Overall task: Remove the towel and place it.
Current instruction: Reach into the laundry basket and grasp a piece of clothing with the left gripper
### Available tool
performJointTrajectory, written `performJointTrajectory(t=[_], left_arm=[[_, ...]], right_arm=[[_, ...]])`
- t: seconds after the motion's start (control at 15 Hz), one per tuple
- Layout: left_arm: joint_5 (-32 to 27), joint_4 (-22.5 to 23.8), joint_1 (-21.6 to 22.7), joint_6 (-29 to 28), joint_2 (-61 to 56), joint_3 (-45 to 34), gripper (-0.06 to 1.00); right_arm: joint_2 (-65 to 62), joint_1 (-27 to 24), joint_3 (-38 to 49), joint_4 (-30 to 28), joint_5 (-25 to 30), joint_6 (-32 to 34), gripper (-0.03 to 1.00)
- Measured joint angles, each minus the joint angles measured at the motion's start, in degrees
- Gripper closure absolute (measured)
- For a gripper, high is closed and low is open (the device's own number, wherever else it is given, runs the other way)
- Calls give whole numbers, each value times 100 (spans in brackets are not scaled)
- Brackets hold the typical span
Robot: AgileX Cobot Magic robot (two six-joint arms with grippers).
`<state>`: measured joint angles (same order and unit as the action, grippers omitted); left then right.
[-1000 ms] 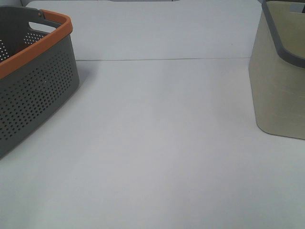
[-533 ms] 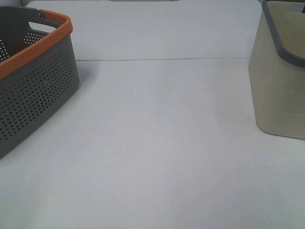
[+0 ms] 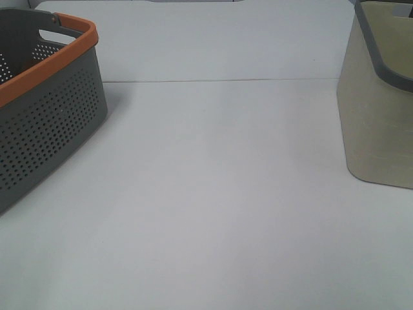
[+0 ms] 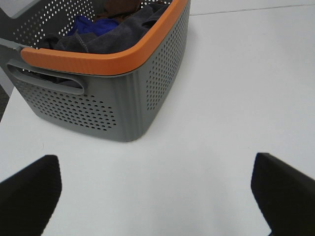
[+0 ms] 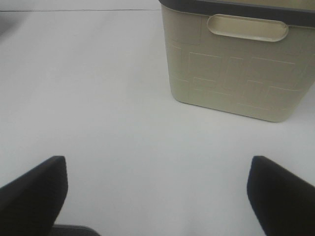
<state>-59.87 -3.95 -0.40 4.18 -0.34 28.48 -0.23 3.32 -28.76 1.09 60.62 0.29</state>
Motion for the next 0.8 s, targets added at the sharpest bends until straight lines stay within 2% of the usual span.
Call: performJointTrajectory(t=[0.8], left_arm=[[0,63,0,-69,0,0,-5]], right_arm=[[0,0,0,0,0,0,1]])
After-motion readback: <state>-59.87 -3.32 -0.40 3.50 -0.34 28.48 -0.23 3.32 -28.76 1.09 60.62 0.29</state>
